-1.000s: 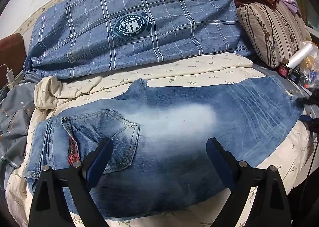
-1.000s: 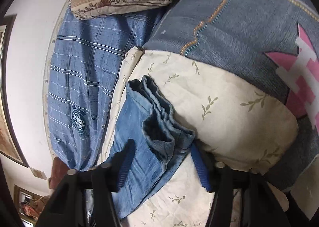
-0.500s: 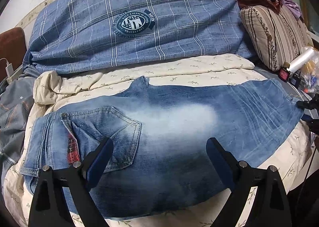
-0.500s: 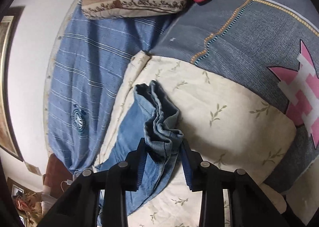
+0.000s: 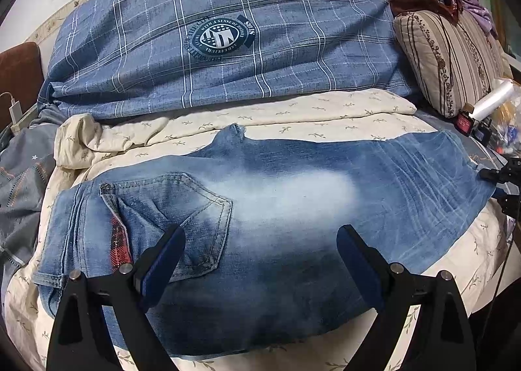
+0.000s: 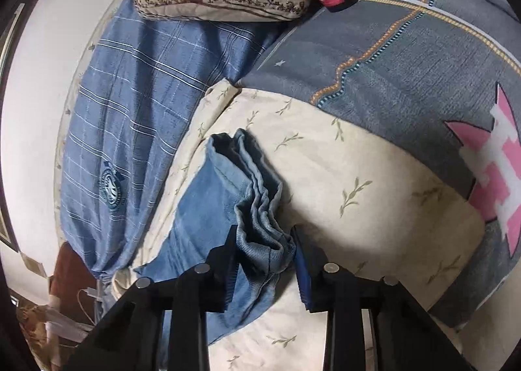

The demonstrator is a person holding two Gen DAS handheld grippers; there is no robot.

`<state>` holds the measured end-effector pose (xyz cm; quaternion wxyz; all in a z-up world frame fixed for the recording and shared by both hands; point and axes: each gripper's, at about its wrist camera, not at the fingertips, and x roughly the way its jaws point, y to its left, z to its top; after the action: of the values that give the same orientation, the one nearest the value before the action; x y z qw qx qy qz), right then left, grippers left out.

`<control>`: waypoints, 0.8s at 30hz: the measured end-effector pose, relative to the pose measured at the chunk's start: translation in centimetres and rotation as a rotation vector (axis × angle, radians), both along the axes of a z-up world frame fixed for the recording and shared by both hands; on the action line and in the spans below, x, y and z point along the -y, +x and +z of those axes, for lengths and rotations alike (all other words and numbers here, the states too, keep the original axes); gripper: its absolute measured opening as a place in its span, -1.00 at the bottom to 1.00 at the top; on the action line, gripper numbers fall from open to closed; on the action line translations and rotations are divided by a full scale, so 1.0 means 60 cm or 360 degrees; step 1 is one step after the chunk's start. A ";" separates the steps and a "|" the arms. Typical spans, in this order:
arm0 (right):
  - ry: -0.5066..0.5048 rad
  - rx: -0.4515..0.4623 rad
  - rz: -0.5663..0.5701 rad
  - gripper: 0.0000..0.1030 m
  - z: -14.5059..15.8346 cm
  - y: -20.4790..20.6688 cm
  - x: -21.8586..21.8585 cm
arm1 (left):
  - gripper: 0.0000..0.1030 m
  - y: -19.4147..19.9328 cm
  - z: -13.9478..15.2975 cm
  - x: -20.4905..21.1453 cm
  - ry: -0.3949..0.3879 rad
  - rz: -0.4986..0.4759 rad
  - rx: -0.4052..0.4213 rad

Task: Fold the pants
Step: 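Lift the folded leg with the right gripper and lay it toward the waistband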

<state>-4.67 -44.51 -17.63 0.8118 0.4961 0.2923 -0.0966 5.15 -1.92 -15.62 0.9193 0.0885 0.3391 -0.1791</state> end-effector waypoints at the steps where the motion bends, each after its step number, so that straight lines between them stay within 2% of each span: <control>1: 0.0001 0.0036 0.0010 -0.42 0.006 -0.001 -0.004 | 0.83 0.001 0.000 -0.002 -0.0007 0.0006 -0.0004; 7: -0.0068 0.0217 0.0153 -0.46 0.069 0.012 -0.070 | 0.83 0.011 0.004 -0.019 -0.0063 0.0056 -0.0024; 12: -0.0142 0.0293 0.0329 -0.46 0.125 0.045 -0.159 | 0.83 0.015 0.014 -0.042 -0.0141 0.0107 -0.0020; 15: -0.0151 0.0287 0.0466 -0.46 0.137 0.072 -0.221 | 0.83 0.014 0.024 -0.058 -0.0184 0.0130 0.0008; 18: -0.0150 0.0223 0.0588 -0.46 0.122 0.104 -0.284 | 0.83 0.011 0.034 -0.073 -0.0221 0.0151 0.0040; 21: -0.0085 0.0066 0.0713 -0.36 0.069 0.151 -0.347 | 0.83 0.008 0.042 -0.090 -0.0242 0.0173 0.0071; 23: -0.0025 -0.0057 0.0821 -0.19 0.023 0.175 -0.378 | 0.83 0.010 0.043 -0.100 -0.0246 0.0191 0.0074; 24: 0.0002 -0.0093 0.0874 0.01 0.002 0.181 -0.393 | 0.83 0.011 0.043 -0.105 -0.0246 0.0200 0.0070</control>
<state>6.18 -20.92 -17.52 0.7986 0.3958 0.4392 0.1129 5.84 4.40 -13.07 0.9400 -0.0002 0.3089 -0.1446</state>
